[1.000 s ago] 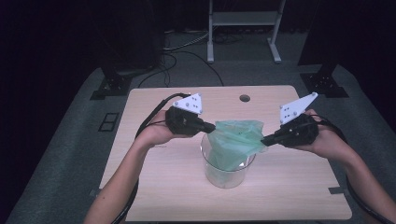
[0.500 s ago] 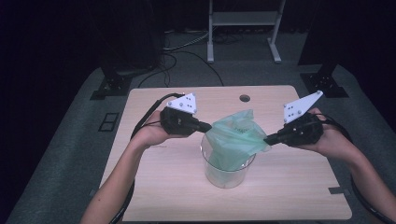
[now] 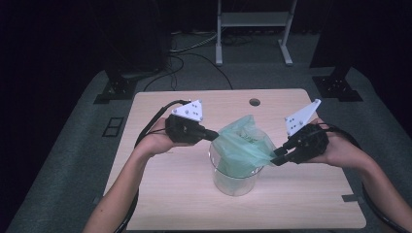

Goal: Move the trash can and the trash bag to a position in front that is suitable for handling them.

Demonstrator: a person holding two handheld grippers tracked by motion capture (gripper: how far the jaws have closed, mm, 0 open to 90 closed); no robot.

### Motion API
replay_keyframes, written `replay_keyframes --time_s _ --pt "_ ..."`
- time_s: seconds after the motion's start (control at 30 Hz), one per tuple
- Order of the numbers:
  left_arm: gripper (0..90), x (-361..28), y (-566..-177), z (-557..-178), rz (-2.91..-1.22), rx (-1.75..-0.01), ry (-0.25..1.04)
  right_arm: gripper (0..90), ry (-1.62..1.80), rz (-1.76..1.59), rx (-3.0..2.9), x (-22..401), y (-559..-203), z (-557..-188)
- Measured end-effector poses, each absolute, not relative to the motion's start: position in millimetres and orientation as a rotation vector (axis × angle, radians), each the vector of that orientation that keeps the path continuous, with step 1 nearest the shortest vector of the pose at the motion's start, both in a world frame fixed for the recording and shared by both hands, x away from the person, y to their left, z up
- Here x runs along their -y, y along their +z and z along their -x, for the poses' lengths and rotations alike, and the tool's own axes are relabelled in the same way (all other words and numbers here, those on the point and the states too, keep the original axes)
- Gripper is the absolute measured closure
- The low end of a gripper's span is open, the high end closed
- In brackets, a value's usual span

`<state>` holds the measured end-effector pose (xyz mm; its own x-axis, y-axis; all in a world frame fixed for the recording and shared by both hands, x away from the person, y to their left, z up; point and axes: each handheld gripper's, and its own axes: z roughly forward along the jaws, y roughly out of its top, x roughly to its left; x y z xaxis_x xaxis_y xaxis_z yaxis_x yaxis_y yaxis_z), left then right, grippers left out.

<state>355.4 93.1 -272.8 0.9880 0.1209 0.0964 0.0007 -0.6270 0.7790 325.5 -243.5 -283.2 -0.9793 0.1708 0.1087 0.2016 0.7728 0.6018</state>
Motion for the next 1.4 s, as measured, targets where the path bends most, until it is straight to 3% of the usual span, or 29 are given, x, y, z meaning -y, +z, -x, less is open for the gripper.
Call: replay_keyframes --time_s 0.1,0.23,0.5,0.87,1.4 --pt "89.8 -95 -273 -354 -2.239 -0.088 0.174 70.6 -1.007 0.324 2.915 243 -282 -328" --pt "89.8 -99 -275 -353 -2.232 -0.093 0.176 81.2 -1.018 0.332 2.933 243 -282 -329" --pt "89.8 -115 -286 -348 -2.213 -0.12 0.163 90.0 -1.03 0.362 2.955 246 -284 -329" --pt "89.9 -126 -301 -333 -2.205 -0.123 0.131 90.0 -1.014 0.304 2.909 240 -283 -320" --pt "89.8 -122 -341 -329 -2.241 -0.158 0.058 90.0 -0.895 0.306 2.917 229 -317 -317"
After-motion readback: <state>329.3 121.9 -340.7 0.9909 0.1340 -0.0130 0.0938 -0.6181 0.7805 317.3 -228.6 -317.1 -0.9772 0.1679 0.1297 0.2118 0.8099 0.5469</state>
